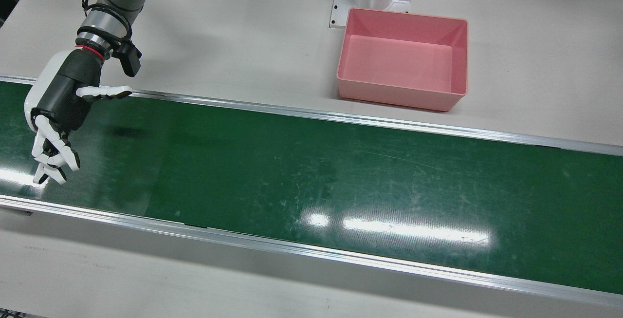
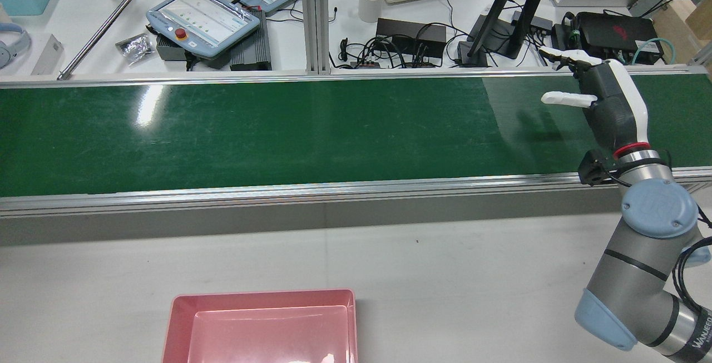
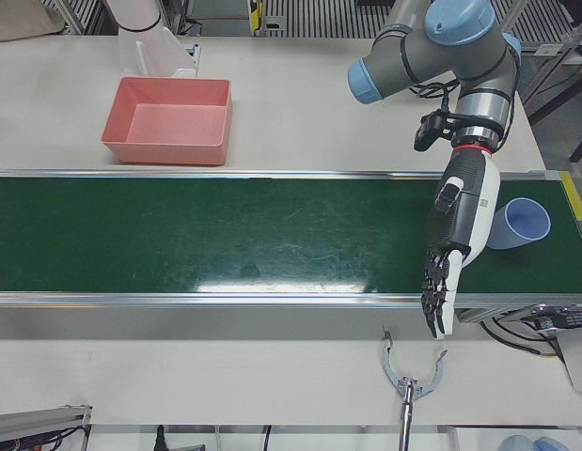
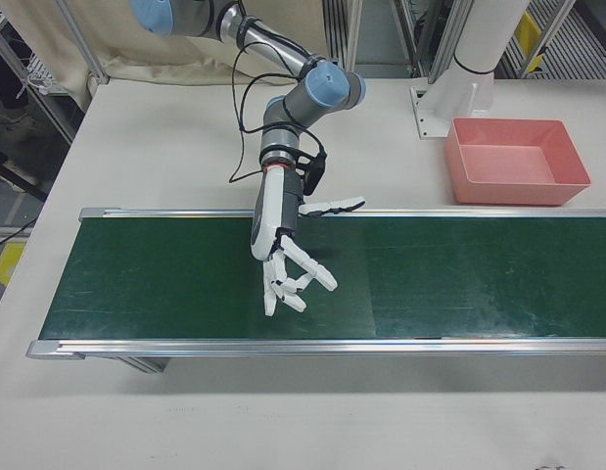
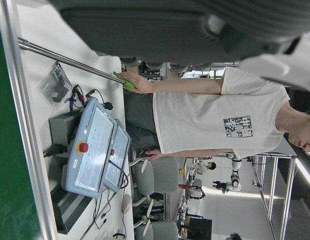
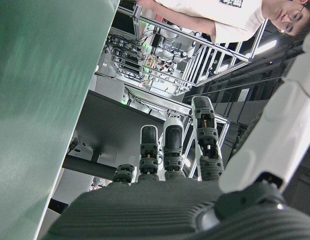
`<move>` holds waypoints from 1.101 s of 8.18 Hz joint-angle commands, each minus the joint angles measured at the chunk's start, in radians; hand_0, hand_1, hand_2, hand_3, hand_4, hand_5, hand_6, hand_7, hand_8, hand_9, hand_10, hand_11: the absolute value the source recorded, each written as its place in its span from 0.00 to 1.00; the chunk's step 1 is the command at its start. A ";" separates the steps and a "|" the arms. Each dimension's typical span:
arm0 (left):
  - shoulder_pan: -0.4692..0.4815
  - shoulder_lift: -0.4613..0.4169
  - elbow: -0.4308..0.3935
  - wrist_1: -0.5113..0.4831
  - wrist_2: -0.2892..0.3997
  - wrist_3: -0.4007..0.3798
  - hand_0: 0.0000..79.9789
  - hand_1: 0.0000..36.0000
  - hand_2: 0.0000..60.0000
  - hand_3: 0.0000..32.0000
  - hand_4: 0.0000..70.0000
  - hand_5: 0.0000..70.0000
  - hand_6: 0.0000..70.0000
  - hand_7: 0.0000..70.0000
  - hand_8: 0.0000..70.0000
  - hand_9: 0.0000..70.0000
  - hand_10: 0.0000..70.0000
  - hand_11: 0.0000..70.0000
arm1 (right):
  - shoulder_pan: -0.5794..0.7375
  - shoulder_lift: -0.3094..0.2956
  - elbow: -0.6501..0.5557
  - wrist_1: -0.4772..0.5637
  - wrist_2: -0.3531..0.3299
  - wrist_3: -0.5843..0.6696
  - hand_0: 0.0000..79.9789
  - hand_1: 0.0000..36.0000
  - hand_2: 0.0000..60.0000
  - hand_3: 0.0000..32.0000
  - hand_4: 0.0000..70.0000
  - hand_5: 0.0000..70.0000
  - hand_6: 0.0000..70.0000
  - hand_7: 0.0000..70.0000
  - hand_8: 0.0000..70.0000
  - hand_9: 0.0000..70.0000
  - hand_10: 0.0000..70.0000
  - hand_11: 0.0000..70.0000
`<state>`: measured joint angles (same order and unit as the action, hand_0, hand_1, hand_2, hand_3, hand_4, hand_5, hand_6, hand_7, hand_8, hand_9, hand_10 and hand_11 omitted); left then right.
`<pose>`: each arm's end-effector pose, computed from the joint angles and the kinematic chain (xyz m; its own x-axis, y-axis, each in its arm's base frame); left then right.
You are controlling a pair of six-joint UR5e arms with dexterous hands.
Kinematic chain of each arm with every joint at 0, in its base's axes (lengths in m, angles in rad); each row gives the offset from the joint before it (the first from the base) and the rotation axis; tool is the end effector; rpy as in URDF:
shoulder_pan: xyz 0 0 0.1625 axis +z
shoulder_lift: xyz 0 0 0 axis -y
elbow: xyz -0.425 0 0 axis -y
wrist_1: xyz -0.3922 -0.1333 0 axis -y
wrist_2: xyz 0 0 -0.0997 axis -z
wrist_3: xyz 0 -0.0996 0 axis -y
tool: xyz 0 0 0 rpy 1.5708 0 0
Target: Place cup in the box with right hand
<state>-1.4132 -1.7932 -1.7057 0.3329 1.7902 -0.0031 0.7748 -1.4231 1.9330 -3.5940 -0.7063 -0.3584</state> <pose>-0.0222 -0.5714 0.5372 -0.9298 -0.3681 -0.0022 -0.0067 0.0230 -0.9997 -0.1932 -0.4818 0.4873 -0.9478 -0.0774 0.3093 -0.3112 0.0139 -0.9502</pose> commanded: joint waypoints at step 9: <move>0.000 0.000 0.000 0.000 0.000 0.000 0.00 0.00 0.00 0.00 0.00 0.00 0.00 0.00 0.00 0.00 0.00 0.00 | -0.023 -0.007 -0.051 0.024 0.019 -0.002 0.54 0.00 0.00 0.00 0.19 0.05 0.20 0.87 0.21 0.44 0.15 0.22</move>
<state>-1.4135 -1.7932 -1.7058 0.3329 1.7902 -0.0030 0.7561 -1.4314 1.8962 -3.5780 -0.6875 -0.3622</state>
